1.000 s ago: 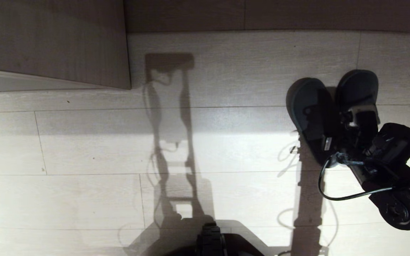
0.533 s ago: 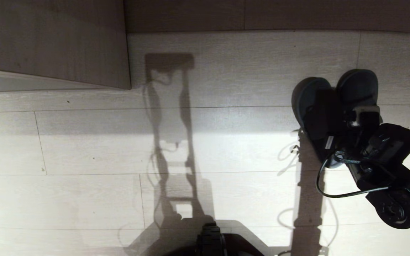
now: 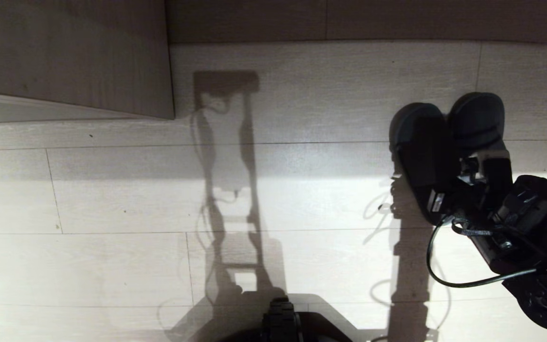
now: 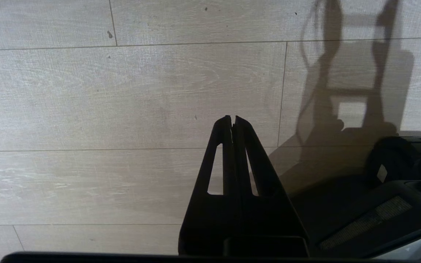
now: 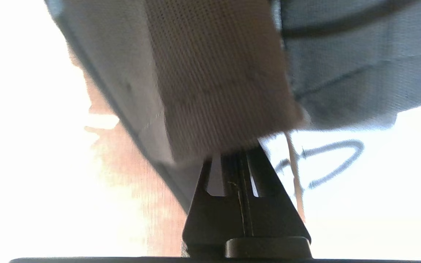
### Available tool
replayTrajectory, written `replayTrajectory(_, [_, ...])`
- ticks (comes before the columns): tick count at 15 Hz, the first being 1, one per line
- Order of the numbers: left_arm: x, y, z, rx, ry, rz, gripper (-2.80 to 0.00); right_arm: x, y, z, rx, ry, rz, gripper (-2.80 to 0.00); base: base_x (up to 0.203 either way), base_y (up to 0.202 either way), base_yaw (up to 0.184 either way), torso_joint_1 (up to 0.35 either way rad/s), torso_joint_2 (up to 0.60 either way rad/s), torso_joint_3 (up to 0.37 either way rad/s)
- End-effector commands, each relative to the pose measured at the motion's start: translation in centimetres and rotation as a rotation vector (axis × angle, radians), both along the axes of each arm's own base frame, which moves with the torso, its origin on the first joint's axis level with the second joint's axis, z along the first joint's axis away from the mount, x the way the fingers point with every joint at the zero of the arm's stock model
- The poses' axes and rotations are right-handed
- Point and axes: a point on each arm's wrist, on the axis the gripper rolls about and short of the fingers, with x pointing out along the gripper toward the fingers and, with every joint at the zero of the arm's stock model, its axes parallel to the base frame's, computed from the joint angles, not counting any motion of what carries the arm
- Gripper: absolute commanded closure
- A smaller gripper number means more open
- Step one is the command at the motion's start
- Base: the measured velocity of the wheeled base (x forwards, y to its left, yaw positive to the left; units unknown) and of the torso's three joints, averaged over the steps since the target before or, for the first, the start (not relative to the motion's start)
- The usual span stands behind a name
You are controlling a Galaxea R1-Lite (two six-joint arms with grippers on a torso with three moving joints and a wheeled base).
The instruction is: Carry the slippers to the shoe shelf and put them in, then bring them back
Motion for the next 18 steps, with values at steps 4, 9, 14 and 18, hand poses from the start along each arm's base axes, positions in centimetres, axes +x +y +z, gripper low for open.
replayTrajectory(4, [0.0,0.0,0.0,0.000,0.000,0.001,0.00,-3.4,-0.4,0.2,-0.005,0.017,0.004,0.00,0.000,0.000,0.000,0.000,0.00,0.000])
replayTrajectory(9, [0.0,0.0,0.0,-0.001,0.000,0.001,0.00,-8.1,-1.0,0.9,0.000,-0.030,0.036,0.00,0.000,0.000,0.000,0.000,0.00,0.000])
replayTrajectory(14, [0.0,0.0,0.0,-0.002,0.000,0.001,0.00,-12.9,-1.6,3.3,0.012,-0.182,0.072,0.00,0.000,0.000,0.000,0.000,0.00,0.000])
replayTrajectory(18, [0.0,0.0,0.0,-0.002,0.000,0.001,0.00,-17.4,-2.2,5.9,0.025,-0.323,0.072,0.00,0.000,0.000,0.000,0.000,0.00,0.000])
